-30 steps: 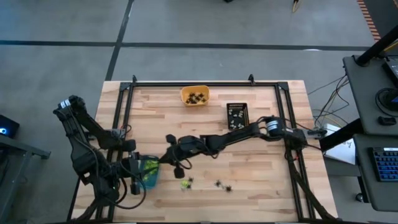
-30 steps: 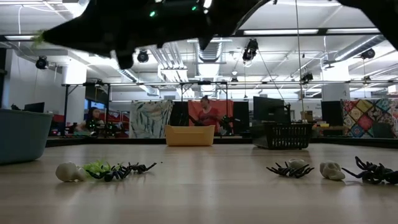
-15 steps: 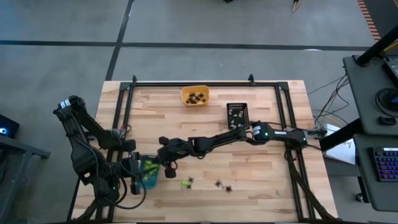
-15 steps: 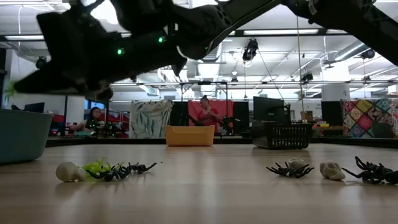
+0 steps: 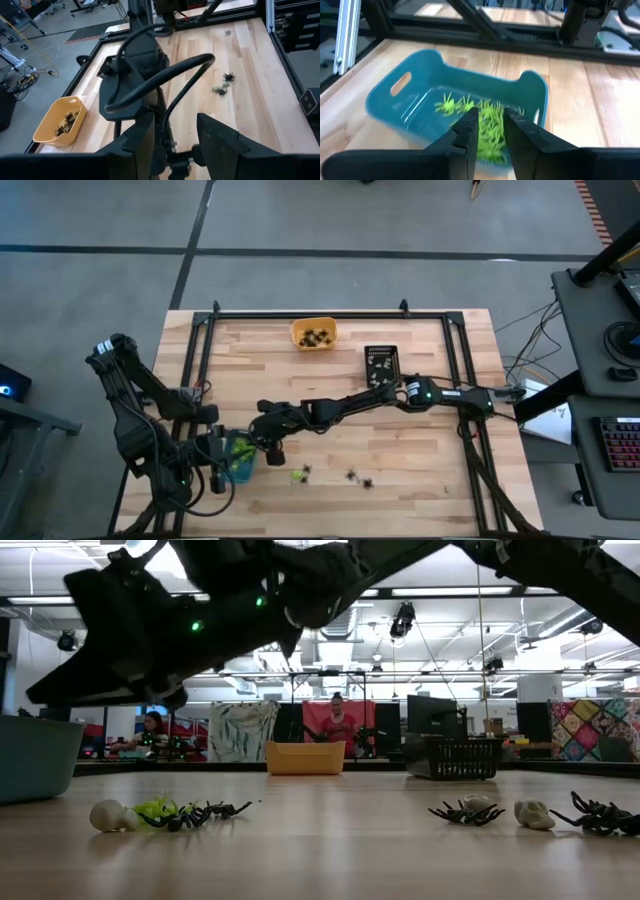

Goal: Sort Halloween decoration
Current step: Put the green spider toy into the blue bin

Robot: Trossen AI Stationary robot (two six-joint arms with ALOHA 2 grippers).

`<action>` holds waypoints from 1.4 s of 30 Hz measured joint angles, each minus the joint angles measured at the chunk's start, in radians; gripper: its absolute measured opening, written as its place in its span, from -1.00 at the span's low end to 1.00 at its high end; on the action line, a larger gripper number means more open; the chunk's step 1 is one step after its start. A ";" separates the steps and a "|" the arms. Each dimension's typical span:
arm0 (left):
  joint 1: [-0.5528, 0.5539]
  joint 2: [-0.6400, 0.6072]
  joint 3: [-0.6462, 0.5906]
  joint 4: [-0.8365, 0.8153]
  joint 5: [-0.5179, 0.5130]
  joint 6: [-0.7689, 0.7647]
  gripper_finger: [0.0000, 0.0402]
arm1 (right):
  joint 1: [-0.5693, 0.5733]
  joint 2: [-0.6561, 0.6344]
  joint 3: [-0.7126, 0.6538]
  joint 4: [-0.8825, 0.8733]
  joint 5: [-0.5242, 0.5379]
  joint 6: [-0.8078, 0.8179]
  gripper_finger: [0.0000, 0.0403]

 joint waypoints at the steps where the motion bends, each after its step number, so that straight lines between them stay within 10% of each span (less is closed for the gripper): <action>1: 0.000 0.000 0.000 0.003 0.000 0.000 -0.35 | 0.001 -0.013 0.000 -0.032 0.000 -0.003 -0.57; 20: 0.014 0.088 -0.003 0.125 -0.109 0.005 -0.35 | 0.200 -0.301 -0.091 -0.596 0.021 -0.070 -0.66; 33: 0.161 0.273 -0.004 0.423 0.269 0.445 -0.35 | 0.294 -0.444 -0.321 -0.568 0.184 0.013 -0.72; 42: 0.281 0.356 -0.017 0.436 0.390 0.476 -0.35 | 0.336 -0.633 -0.551 -0.513 0.345 0.115 -0.72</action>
